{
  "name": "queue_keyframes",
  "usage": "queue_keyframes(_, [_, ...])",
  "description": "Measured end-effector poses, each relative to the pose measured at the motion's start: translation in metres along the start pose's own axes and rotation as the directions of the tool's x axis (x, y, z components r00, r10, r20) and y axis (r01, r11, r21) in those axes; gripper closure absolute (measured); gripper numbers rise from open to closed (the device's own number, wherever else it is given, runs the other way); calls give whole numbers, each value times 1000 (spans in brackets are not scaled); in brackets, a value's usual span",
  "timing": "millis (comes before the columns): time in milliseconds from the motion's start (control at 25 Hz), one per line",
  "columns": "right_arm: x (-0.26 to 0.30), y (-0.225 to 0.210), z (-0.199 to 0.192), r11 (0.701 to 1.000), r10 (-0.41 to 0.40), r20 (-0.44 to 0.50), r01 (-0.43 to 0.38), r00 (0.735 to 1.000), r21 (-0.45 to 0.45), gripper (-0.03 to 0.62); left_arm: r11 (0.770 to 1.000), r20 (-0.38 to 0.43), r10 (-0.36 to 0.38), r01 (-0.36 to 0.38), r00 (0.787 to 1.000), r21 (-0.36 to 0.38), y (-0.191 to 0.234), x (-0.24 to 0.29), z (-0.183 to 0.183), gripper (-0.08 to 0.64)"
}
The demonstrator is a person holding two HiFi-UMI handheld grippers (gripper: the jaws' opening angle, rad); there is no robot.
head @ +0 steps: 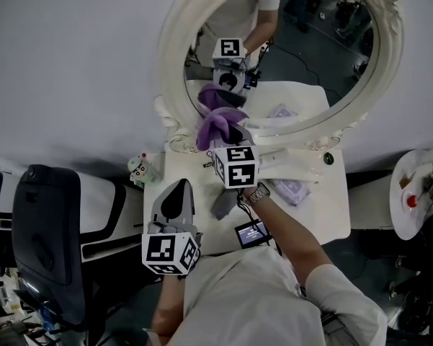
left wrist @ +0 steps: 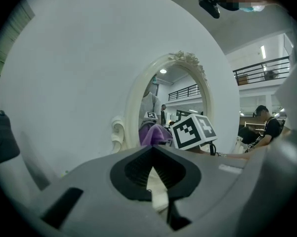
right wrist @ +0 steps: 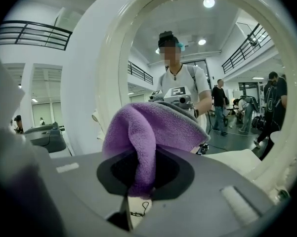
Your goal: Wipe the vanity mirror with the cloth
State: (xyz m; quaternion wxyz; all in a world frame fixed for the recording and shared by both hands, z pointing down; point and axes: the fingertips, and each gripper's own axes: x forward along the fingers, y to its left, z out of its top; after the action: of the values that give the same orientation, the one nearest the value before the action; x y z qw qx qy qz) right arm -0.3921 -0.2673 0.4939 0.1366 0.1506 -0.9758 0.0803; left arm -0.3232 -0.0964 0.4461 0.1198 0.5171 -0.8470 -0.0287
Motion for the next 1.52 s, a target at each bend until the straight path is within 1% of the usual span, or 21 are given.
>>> queue_keyframes(80, [-13,-20,-7,1000,-5,-11,5,1000,9,534,1000,-1,-15,15,1000,10,-21,9,-1,560])
queue_keyframes(160, [-28,-50,-15,1000,-26,-26,26,999,15,534,999,-6,-46,46,999,22,-48,23,-2,560])
queue_keyframes(320, [-60,-127,-30,994,-104,-50,105,993,29,534,992,-16,-124,124,992,32,-109,52,-7,560])
queue_keyframes(440, [-81,-184,-33,985,-164,-57,166,985,45,534,985,-24,-169,170,985,35,-151,72,-13,560])
queue_keyframes(560, [-94,-229,-36,977,-206,-65,209,976,51,534,980,-31,-194,195,981,34,-181,86,-19,560])
queue_keyframes(680, [-98,-258,-45,971,-226,-74,230,971,62,534,978,-49,-201,203,978,38,-198,96,-25,560])
queue_keyframes(840, [-90,-273,-58,970,-222,-90,230,971,83,534,981,-70,-185,188,980,44,-197,104,-29,560])
queue_keyframes(920, [-83,-274,-62,969,-223,-90,231,971,91,534,984,-78,-168,172,983,45,-187,105,-29,560])
queue_keyframes(1160, [-72,-271,-71,959,-265,-65,270,962,92,535,991,-107,-128,131,986,25,-150,102,-37,560])
queue_keyframes(1280, [-65,-264,-81,955,-274,-81,281,958,92,535,991,-116,-127,129,985,16,-134,99,-39,560])
queue_keyframes(1520, [-42,-238,-107,943,-296,-150,314,943,114,535,991,-135,-132,133,982,-2,-92,87,-45,560])
